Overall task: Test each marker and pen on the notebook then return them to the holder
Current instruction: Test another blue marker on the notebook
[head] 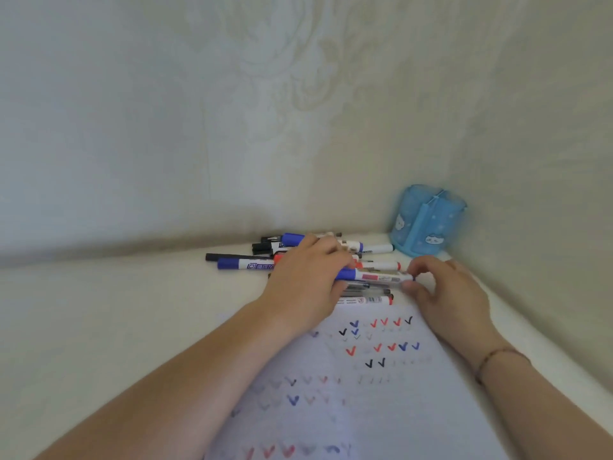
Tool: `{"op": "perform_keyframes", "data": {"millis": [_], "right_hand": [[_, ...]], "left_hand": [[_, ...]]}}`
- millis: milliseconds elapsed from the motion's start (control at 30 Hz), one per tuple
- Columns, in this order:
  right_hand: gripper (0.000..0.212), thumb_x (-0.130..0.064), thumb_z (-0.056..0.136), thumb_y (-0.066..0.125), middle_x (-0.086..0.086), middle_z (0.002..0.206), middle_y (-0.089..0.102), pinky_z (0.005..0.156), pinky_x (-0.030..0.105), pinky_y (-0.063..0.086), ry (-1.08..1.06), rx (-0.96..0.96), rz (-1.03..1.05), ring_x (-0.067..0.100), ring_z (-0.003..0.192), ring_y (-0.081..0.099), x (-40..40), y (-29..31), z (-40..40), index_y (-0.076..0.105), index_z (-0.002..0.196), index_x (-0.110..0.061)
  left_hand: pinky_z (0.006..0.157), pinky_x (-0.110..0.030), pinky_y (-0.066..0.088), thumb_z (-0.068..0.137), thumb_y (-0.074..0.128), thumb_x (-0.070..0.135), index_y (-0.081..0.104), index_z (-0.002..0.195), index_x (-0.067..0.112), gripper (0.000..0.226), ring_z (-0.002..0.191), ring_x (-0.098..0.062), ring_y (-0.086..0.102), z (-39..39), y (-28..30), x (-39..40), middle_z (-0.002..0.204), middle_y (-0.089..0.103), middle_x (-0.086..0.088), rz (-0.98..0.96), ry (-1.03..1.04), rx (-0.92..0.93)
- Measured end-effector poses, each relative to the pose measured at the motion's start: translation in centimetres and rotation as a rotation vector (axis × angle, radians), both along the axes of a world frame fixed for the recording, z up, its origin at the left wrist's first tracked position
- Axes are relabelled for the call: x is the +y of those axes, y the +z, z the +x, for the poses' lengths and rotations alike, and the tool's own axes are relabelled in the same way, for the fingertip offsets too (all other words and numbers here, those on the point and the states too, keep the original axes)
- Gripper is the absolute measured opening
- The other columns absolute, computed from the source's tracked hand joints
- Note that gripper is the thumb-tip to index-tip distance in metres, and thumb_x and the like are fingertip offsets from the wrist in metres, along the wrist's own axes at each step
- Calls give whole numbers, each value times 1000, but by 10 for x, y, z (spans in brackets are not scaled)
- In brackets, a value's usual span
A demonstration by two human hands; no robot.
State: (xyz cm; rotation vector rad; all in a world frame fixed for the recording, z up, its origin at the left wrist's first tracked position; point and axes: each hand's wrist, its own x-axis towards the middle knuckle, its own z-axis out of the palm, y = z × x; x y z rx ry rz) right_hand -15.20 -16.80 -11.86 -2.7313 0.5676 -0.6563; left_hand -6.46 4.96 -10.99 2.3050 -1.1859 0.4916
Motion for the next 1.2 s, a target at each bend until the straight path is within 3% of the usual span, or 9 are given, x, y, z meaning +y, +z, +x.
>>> {"op": "perform_keyframes", "data": {"millis": [200, 367, 433, 533, 667, 767, 933, 1100, 1200], "right_hand": [[21, -26, 87, 67, -20, 90, 59, 69, 9, 36, 268, -466, 153, 3, 84, 52, 21, 42, -26, 59, 92, -45], [6, -43, 84, 64, -16, 81, 61, 57, 21, 39, 507, -674, 318, 7, 68, 52, 59, 83, -57, 63, 90, -40], [18, -48, 76, 72, -15, 71, 61, 52, 14, 39, 592, -634, 511, 1, 58, 50, 71, 76, -66, 62, 81, -35], [35, -51, 68, 77, -8, 53, 60, 45, 14, 39, 626, -484, 716, 3, 43, 49, 78, 50, -69, 56, 72, -24], [43, -58, 65, 76, -2, 47, 58, 41, 16, 37, 538, -437, 652, 8, 40, 46, 72, 42, -68, 55, 63, -20], [54, -67, 62, 75, 19, 51, 53, 39, 35, 36, 507, -497, 692, 32, 41, 40, 69, 40, -69, 52, 58, -19], [48, -63, 70, 70, 8, 49, 51, 40, 23, 29, 578, -471, 623, 25, 41, 37, 70, 39, -69, 48, 58, -23], [39, -51, 79, 70, 3, 47, 52, 43, 20, 31, 675, -433, 583, 22, 39, 38, 64, 32, -75, 49, 62, -22], [28, -43, 69, 79, 9, 46, 51, 40, 26, 32, 674, -451, 837, 22, 34, 40, 55, 32, -74, 60, 63, -22]], "left_hand": [[88, -36, 49, 89, 53, 52, 61, 121, 22, 44, 104, -20, 58, -8, 5, -3, 116, 64, 5, -89, -16, -71], [70, -15, 39, 98, 38, 41, 60, 114, 15, 38, 80, -1, 46, -27, 16, 0, 96, 63, 7, -322, -204, 33], [76, -13, 36, 99, 39, 32, 58, 114, 11, 32, 85, -1, 44, -37, 18, -1, 100, 59, 4, -310, -328, 37], [78, -25, 45, 98, 44, 19, 55, 116, 11, 23, 90, -14, 53, -48, 15, -2, 103, 58, 0, -191, -462, -44], [57, -21, 35, 99, 45, 29, 56, 107, 17, 18, 67, 0, 44, -53, 18, -1, 83, 57, 13, -116, -527, 36], [51, -25, 38, 99, 46, 37, 58, 104, 16, 24, 58, -9, 50, -53, 18, -3, 72, 62, 8, -92, -567, 111], [49, -12, 27, 95, 59, 33, 63, 100, 17, 18, 46, 1, 41, -52, 17, -1, 50, 44, 15, -110, -613, 297], [48, -16, 28, 92, 55, 43, 64, 106, 25, 25, 45, -10, 42, -49, 13, 0, 50, 46, 2, -72, -660, 367], [52, -21, 28, 90, 45, 53, 56, 113, 34, 32, 48, -9, 35, -42, 11, 3, 52, 38, 6, -109, -579, 426]]}}
